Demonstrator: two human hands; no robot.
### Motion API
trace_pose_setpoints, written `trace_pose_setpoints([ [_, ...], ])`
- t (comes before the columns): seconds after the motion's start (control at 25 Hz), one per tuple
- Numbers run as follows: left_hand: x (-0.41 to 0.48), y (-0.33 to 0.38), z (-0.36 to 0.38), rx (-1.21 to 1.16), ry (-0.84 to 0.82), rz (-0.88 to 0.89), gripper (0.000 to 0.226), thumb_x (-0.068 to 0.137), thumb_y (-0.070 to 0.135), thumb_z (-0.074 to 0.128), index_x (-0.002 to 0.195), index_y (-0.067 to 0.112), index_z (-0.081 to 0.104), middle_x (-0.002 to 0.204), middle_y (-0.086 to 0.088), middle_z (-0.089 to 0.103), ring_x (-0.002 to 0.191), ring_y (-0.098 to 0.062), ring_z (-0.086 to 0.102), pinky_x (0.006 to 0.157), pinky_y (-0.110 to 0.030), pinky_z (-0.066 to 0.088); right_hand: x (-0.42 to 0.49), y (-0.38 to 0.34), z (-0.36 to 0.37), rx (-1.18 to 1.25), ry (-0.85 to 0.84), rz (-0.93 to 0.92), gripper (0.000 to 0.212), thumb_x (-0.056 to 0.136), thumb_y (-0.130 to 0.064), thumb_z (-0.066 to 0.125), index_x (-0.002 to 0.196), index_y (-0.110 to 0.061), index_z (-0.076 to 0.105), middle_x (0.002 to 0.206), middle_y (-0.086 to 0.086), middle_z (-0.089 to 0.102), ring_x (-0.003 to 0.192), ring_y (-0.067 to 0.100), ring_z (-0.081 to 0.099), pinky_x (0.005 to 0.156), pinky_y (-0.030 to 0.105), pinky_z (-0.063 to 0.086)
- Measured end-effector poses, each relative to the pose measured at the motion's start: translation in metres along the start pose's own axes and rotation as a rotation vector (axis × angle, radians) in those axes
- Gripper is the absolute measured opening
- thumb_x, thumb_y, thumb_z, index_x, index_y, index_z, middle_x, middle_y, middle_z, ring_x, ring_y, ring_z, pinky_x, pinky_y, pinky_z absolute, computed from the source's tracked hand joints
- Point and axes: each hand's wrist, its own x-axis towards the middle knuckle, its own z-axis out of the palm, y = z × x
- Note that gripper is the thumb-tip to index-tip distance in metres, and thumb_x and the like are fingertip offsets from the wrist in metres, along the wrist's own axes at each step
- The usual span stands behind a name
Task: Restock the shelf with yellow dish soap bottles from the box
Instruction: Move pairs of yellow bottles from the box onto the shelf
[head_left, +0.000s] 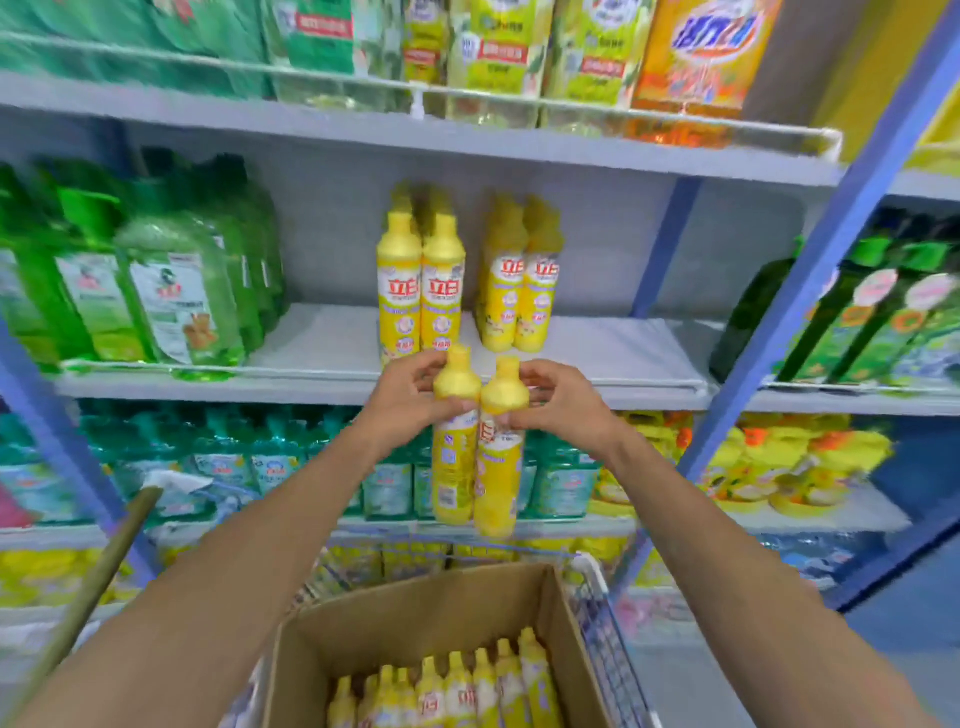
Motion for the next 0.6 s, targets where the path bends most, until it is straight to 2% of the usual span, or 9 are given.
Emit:
trace_pose_setpoints([
  [0.16,0.046,0.064,0.014,0.036,0.006,0.187,0.048,0.068,-0.002,0.088,0.108,0.015,0.067,0.097,-0.003,0.072,0.082,0.000,0.066,0.077,-0.015,0.054,0.027,-0.033,-0.057,0.007,0.073,-0.120,0.061,0.068,0.005,0.088,0.123,0.000,0.064,0.112,0.011,0.072,0.087,0.003,0.068,0.078,0.015,0.053],
  [0.24,0.073,0.089,0.024,0.043,-0.006,0.242,0.048,0.070,-0.001,0.087,0.112,0.010,0.067,0.096,0.001,0.073,0.079,0.003,0.066,0.073,-0.013,0.053,0.043,-0.041,-0.087,0.049,0.086,-0.159,0.058,0.070,0.004,0.088,0.123,-0.004,0.066,0.112,0.010,0.074,0.092,0.010,0.070,0.081,0.019,0.055],
  [0.4,0.119,0.120,0.042,0.077,0.055,0.301,0.051,0.071,0.001,0.087,0.118,0.001,0.065,0.104,-0.011,0.074,0.083,-0.003,0.067,0.073,-0.014,0.053,0.082,-0.049,-0.137,0.134,0.096,-0.218,0.057,0.073,0.005,0.085,0.125,-0.004,0.065,0.119,0.013,0.074,0.103,0.020,0.072,0.089,0.032,0.059],
  [0.52,0.145,0.121,0.050,0.074,0.127,0.309,0.054,0.069,0.009,0.090,0.117,0.007,0.067,0.106,-0.011,0.074,0.089,-0.011,0.069,0.080,-0.024,0.057,0.110,-0.045,-0.153,0.158,0.087,-0.252,0.058,0.073,0.004,0.085,0.127,-0.004,0.064,0.118,0.013,0.074,0.103,0.020,0.072,0.087,0.030,0.059],
  [0.6,0.154,0.115,0.055,0.107,0.155,0.291,0.054,0.069,0.014,0.091,0.118,0.010,0.067,0.105,-0.006,0.075,0.092,-0.010,0.069,0.081,-0.022,0.056,0.122,-0.038,-0.155,0.169,0.085,-0.241,0.059,0.073,0.005,0.085,0.128,-0.003,0.063,0.118,0.013,0.074,0.103,0.020,0.072,0.086,0.030,0.059],
])
